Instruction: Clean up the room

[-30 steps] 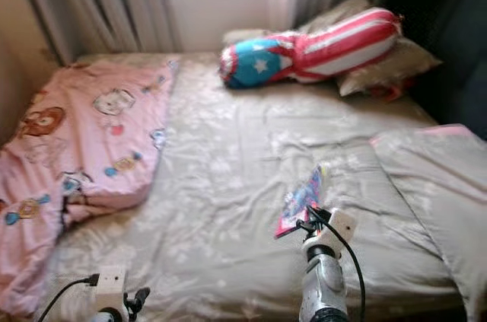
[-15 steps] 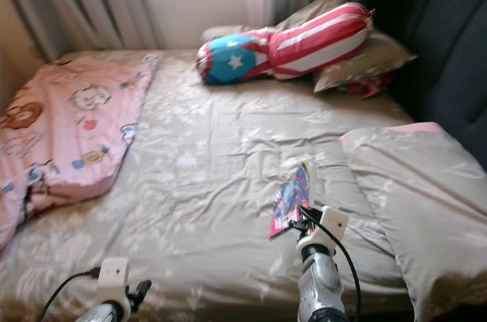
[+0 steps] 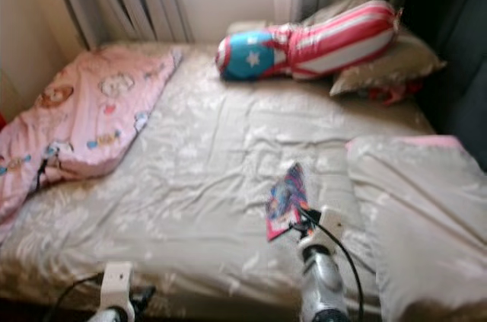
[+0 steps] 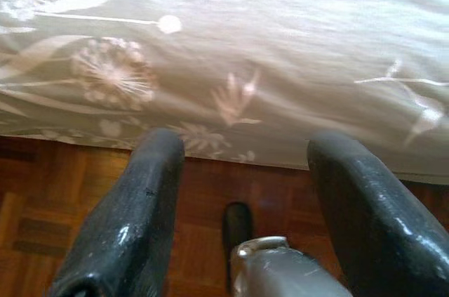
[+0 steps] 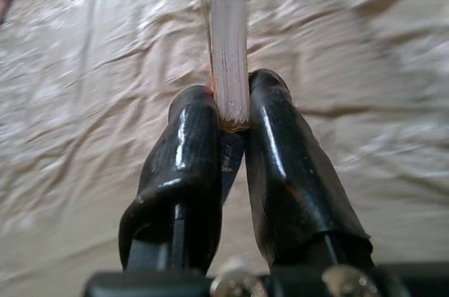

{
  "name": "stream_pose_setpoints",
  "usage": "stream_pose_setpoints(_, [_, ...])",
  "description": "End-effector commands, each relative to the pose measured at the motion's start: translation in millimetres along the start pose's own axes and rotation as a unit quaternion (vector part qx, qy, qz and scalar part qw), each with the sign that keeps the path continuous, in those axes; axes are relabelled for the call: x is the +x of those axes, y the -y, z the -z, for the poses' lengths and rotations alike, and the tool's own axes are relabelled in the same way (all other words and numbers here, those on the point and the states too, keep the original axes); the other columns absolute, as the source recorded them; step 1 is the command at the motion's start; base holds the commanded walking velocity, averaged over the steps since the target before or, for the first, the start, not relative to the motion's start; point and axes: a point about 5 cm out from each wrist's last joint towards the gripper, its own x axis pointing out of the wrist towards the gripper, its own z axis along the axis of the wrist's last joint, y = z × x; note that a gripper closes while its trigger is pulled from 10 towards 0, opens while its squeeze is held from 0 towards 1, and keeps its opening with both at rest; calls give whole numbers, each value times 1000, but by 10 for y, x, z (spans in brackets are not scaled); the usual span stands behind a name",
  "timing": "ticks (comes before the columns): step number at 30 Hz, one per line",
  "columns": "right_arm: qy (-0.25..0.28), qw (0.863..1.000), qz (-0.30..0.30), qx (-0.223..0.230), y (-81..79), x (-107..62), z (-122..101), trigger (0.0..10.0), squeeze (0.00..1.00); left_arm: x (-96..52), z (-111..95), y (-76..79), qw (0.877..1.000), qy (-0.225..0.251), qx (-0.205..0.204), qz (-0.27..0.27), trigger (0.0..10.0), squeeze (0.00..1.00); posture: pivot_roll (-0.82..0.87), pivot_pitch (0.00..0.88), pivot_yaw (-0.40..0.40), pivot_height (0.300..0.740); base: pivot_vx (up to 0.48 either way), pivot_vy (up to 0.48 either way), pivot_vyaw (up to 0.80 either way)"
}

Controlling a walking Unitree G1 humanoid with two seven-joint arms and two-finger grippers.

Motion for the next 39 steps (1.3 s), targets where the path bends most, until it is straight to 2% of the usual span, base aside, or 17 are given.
stream_pose_setpoints(1, [9,1000,-17,3,-113,30,-31,10000,0,-15,28,-65,1000,-7,-1,-7,10000,0,69,0,-2,740,0,0,0])
stream_pose_setpoints(17, [9,1000,-9,-1,-75,26,-34,10000,0,-20,60,-36,1000,-12,-6,0,10000,0,63,0,-12,740,0,0,0])
stream_pose_setpoints(31, [6,1000,-18,-3,-119,27,-19,10000,0,-26,83,-26,1000,-17,-2,3,10000,0,63,0,-15,740,274,0,0])
stream_pose_setpoints(39, [0,1000,-25,-4,-135,28,-5,10000,0,-27,86,-16,1000,-16,1,3,10000,0,62,0,-18,740,0,0,0])
